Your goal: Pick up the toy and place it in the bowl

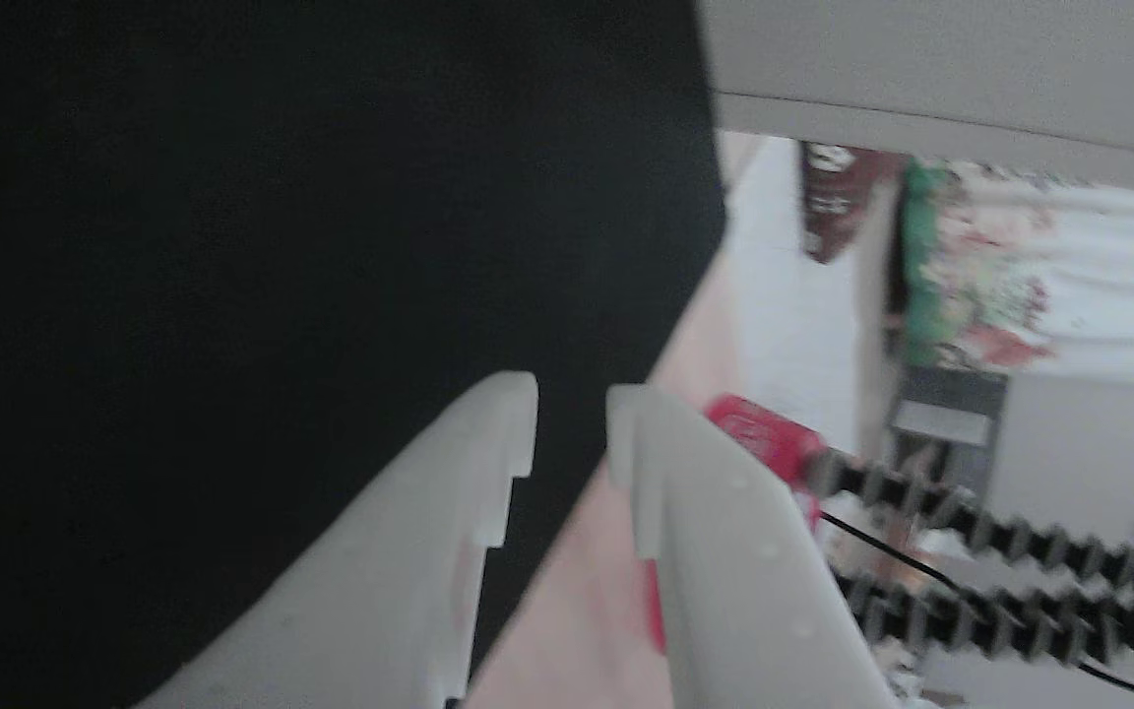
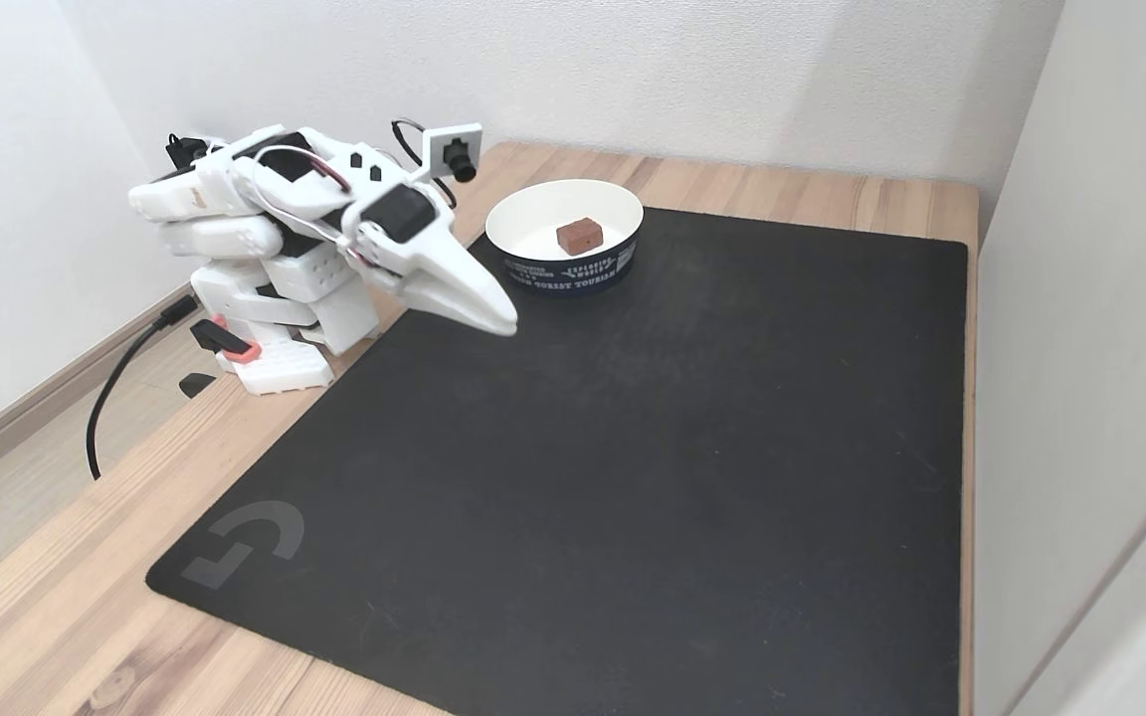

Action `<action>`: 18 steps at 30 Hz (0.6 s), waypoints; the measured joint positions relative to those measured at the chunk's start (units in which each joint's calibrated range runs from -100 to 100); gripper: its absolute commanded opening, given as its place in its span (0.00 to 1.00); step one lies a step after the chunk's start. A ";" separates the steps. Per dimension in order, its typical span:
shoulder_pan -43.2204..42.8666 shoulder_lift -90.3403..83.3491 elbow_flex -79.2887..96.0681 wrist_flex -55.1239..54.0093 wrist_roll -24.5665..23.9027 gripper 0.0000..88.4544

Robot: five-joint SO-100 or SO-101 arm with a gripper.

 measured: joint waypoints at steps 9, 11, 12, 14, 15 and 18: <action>-0.17 0.00 0.00 9.37 2.37 0.03; -0.17 0.00 0.00 10.05 3.24 0.03; -0.17 0.00 0.00 10.05 3.40 0.03; -0.17 0.00 0.00 10.72 3.50 0.03; -0.17 0.00 0.00 11.90 3.50 0.03; -0.17 0.00 0.00 12.41 3.50 0.03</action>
